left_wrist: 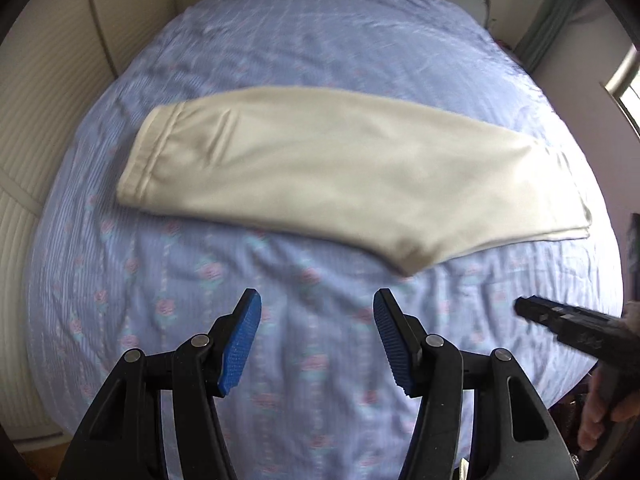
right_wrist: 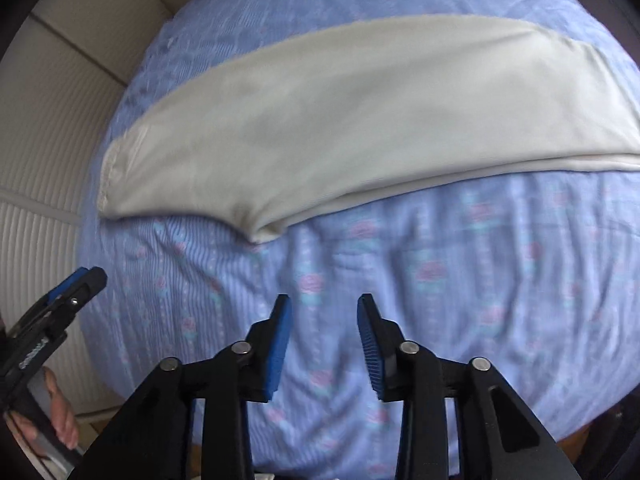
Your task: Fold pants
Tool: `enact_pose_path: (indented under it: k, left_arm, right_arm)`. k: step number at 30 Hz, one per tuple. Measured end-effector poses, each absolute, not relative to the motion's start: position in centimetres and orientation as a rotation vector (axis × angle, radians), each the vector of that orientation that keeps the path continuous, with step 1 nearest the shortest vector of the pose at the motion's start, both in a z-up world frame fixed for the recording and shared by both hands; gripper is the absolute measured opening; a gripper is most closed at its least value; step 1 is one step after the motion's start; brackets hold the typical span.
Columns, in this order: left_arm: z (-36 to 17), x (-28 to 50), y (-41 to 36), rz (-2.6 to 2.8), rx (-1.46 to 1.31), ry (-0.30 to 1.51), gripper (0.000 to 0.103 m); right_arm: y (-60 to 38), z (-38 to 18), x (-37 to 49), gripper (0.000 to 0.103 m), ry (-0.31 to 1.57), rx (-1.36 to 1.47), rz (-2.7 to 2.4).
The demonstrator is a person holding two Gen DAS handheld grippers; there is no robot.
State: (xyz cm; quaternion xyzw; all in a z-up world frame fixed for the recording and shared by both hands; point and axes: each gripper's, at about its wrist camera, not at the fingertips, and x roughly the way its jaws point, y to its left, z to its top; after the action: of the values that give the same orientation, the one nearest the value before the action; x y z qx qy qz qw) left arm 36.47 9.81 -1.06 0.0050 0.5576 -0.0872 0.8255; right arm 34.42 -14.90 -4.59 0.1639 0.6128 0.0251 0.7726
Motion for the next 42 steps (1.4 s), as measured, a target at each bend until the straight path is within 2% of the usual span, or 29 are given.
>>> enact_pose_path:
  k: [5, 13, 17, 27, 29, 34, 42]
  left_arm:
    - [1.4, 35.0, 1.7, -0.224, 0.044, 1.123, 0.061]
    - [3.0, 33.4, -13.1, -0.202, 0.053, 1.075, 0.069]
    - [3.4, 33.4, -20.8, -0.19, 0.07, 1.051, 0.08]
    - [1.6, 38.9, -34.8, -0.262, 0.198, 1.055, 0.084]
    - [0.5, 40.3, -36.9, -0.263, 0.203, 1.088, 0.084]
    - [-1.8, 43.4, -40.4, -0.268, 0.195, 1.177, 0.084]
    - [-4.2, 45.2, -44.0, -0.265, 0.256, 1.225, 0.084]
  right_arm:
    - [-25.3, 0.2, 32.0, 0.036, 1.216, 0.38, -0.032]
    - [-41.0, 3.4, 31.0, 0.036, 1.129, 0.4, -0.095]
    - [-47.8, 3.2, 31.7, 0.037, 1.123, 0.409, -0.097]
    - [-58.7, -1.5, 35.1, 0.037, 1.102, 0.503, -0.143]
    - [-60.3, -2.9, 35.9, 0.042, 1.112, 0.545, -0.169]
    - [-64.0, -6.8, 37.9, 0.045, 1.144, 0.652, -0.191]
    - [-66.2, -11.1, 41.2, 0.045, 1.215, 0.636, -0.234]
